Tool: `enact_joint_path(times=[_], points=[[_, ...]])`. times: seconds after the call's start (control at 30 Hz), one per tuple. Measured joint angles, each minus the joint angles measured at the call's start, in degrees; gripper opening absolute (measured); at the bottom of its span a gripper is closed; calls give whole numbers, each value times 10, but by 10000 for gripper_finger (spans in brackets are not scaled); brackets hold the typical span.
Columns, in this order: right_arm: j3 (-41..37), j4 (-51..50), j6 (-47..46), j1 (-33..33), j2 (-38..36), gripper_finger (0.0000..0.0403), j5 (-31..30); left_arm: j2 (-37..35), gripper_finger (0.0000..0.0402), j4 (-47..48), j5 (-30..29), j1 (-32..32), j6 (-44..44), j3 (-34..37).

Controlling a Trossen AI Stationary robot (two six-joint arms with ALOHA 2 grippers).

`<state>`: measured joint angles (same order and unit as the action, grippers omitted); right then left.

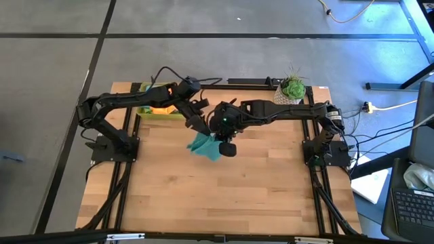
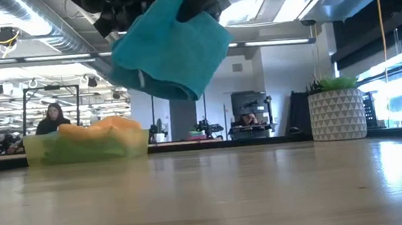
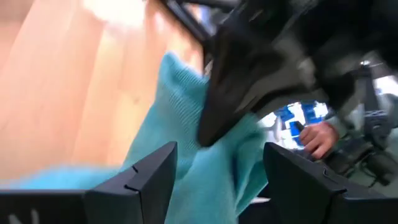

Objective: Fold microfiber towels
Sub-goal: Put the folded blue towel into the yellow bin

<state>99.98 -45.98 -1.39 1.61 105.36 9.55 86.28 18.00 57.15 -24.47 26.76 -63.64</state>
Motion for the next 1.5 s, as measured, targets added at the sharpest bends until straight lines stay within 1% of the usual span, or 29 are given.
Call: enact_joint_path(times=[0.1,0.23,0.4,0.57,0.63,0.7,0.8,0.93,1.2,1.33,1.5], points=[[0,0,3,0,0,6,5,0,231,-54,13,0,31,0],[0,-1,16,0,1,6,19,0,231,-101,20,-1,43,0],[0,-1,9,1,1,6,22,0,231,-112,12,4,45,0],[-1,-5,-15,14,1,6,28,0,231,-112,-11,33,45,0],[-1,-5,-26,17,1,6,28,0,231,-111,-20,42,45,0],[-1,-6,-29,20,1,6,31,-1,231,-107,-47,52,43,0],[-1,-6,-29,22,1,6,26,-1,231,-91,-85,61,15,0],[-1,-15,-30,22,1,6,21,-1,231,-61,-108,66,-30,0],[-1,-18,-44,23,1,6,23,-1,231,13,-110,79,-136,0],[-1,-20,-43,23,1,6,23,-1,225,15,-112,78,-136,0],[-1,-23,-42,23,1,6,25,-1,194,15,-117,72,-123,0]])
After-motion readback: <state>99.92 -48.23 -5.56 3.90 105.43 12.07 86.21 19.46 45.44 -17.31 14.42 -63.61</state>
